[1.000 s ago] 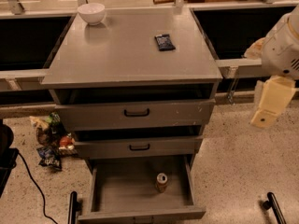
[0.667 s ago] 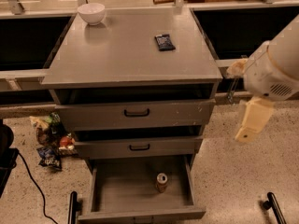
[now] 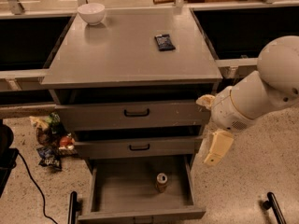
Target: Pick orange can from bottom drawer and place on counter
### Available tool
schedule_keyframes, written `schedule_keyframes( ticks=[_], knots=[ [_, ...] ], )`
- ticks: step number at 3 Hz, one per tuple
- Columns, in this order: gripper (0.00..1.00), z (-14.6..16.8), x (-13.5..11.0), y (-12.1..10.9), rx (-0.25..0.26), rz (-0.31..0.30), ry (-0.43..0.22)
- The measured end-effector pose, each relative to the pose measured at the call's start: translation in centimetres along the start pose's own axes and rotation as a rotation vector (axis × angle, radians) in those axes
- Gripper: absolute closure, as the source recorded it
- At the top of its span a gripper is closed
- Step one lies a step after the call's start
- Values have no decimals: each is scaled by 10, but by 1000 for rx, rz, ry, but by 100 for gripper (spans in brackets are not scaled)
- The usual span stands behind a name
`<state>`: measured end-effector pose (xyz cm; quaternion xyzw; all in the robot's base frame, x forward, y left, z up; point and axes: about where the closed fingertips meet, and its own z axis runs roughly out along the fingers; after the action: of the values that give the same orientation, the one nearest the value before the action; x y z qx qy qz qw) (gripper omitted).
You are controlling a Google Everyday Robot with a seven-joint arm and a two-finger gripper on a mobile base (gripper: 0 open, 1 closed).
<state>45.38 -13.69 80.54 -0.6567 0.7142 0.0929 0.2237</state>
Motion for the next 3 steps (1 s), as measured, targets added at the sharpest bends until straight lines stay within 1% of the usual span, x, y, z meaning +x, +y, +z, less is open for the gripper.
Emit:
schedule_keyframes(
  ticks=[1,2,3],
  knots=[
    [0,0,0,0,0,0,0],
    [0,31,14,0,4,25,5],
    [0,89,45,0,21,69,-10]
  ],
)
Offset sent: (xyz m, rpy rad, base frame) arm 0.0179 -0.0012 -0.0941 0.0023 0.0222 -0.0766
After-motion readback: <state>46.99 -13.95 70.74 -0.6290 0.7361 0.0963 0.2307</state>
